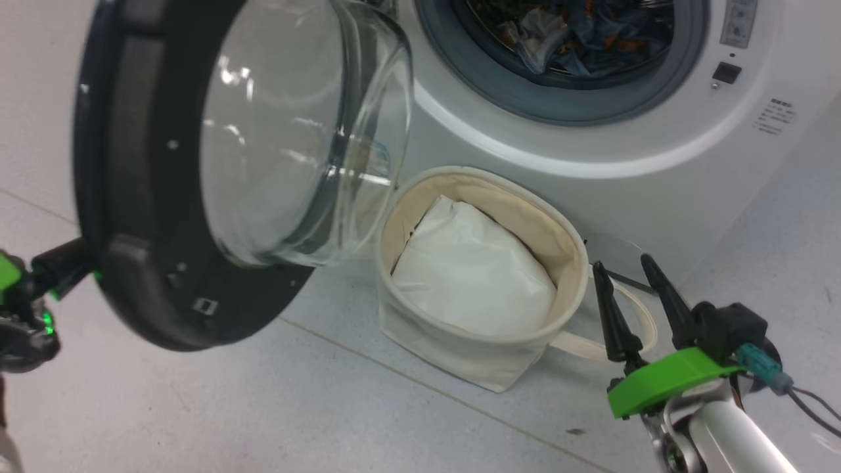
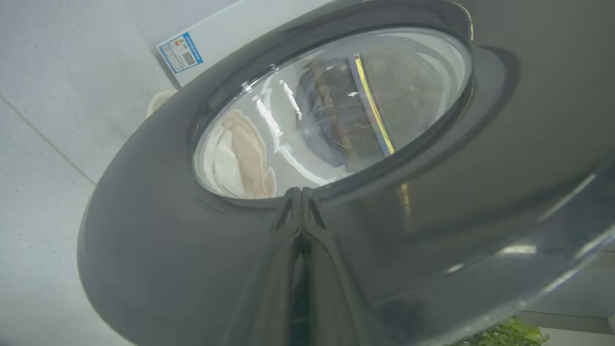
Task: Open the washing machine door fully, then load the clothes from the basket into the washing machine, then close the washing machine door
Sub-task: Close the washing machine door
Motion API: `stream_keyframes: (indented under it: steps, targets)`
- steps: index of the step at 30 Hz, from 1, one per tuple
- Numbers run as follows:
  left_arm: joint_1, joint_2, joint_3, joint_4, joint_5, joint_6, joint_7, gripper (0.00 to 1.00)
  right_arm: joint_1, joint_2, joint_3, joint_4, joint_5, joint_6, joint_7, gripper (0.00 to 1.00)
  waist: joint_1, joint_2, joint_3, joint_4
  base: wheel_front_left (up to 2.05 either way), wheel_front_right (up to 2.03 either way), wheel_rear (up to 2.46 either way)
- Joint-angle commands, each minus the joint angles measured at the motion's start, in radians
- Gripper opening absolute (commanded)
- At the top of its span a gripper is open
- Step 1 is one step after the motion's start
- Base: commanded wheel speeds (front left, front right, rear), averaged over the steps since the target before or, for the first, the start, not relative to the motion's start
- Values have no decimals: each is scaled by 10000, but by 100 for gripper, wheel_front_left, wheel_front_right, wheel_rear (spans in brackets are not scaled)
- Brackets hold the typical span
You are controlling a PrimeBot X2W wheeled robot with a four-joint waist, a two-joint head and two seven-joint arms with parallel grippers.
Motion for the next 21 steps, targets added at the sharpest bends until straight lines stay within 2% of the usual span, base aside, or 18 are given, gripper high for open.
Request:
stream_keyframes:
  steps: [1, 6, 10, 14, 21]
  targets:
    - [40, 170, 119, -1290, -166, 264, 260, 0, 73, 57, 56, -261, 90, 73, -124, 100, 1, 0, -70, 79, 0, 0, 0]
    - [943, -671, -277, -3787, -101, 1226, 580, 0, -32, 294, 178, -232, 143, 73, -124, 100, 1, 0, -198, -145, 0, 0, 0]
    - [1473, -1155, -661, -5101, 45, 1756, 740, 0, -108, 427, 196, -246, 141, 73, -124, 100, 1, 0, -286, -613, 0, 0, 0]
    - [1823, -1503, -908, -5749, 182, 1970, 689, 0, -27, 540, 145, -203, 142, 73, -124, 100, 1, 0, -443, -1263, 0, 0, 0]
    - [2118, -1844, -1083, -5885, 511, 1946, 225, 0, 144, 607, 95, -197, 134, 73, -124, 100, 1, 0, -720, -2432, 0, 0, 0]
